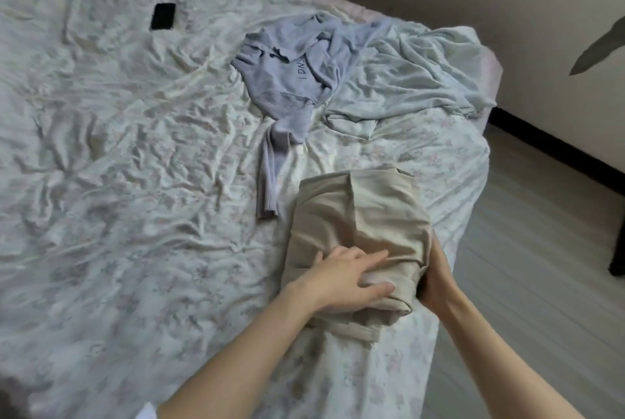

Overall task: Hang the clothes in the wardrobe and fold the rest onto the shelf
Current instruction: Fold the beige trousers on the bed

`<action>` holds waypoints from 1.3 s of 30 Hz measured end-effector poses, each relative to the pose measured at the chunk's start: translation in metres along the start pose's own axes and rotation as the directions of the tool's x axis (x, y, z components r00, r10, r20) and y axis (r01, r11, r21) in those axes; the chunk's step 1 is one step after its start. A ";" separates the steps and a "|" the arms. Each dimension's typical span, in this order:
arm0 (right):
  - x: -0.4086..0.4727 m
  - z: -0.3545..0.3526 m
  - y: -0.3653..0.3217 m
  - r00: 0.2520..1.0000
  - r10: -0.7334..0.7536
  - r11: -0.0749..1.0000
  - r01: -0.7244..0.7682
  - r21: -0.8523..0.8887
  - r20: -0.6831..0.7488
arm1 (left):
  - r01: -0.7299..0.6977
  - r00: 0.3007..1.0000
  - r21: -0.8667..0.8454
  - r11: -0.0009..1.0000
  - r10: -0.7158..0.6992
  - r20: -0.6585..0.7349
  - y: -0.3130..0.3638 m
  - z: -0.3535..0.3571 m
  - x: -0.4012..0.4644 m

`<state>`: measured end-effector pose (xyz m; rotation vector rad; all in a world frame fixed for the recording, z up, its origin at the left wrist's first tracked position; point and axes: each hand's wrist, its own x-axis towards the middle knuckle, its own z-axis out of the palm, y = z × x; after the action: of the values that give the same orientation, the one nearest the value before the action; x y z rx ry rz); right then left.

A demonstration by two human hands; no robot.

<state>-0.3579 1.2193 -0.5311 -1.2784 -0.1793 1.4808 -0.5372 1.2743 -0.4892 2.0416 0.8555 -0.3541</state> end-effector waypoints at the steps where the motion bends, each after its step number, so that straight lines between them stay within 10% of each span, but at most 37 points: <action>1: -0.001 -0.016 0.003 0.999 0.003 1.000 -0.003 -0.021 -0.034 | 0.000 0.998 0.034 0.999 -0.001 0.056 -0.001 0.016 0.005; 6: -0.002 -0.065 0.037 0.939 0.050 0.929 -0.169 -0.331 -0.340 | -0.044 0.988 0.064 0.997 0.034 0.150 -0.010 0.061 0.023; 14: 0.000 -0.069 0.069 0.866 -0.081 0.670 -0.319 -0.670 -0.493 | 0.330 0.831 0.007 0.944 -0.287 -0.477 -0.040 0.080 0.020; 18: -0.008 -0.061 0.074 0.886 -0.249 0.502 -0.227 -0.834 -0.391 | 0.450 0.733 -0.507 0.735 -0.628 -0.260 -0.066 0.090 0.020; 25: 0.003 -0.064 0.092 0.964 -0.061 0.465 -0.203 -0.862 -0.260 | 0.226 0.811 -0.878 0.422 -0.580 -0.070 -0.109 0.051 0.037; 32: 0.013 -0.059 0.068 0.959 0.048 0.397 -0.274 -0.876 -0.278 | 0.304 0.685 -0.727 0.616 -0.672 -0.283 -0.077 0.043 0.059; 39: 0.002 0.000 -0.002 0.862 -0.507 0.262 0.170 -0.950 0.015 | 0.318 0.734 -0.414 0.853 -0.498 -0.462 -0.019 0.012 0.036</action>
<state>-0.3563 1.2214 -0.5312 -2.1898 -1.2108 0.6595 -0.5235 1.2874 -0.5269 1.6475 1.6360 0.1609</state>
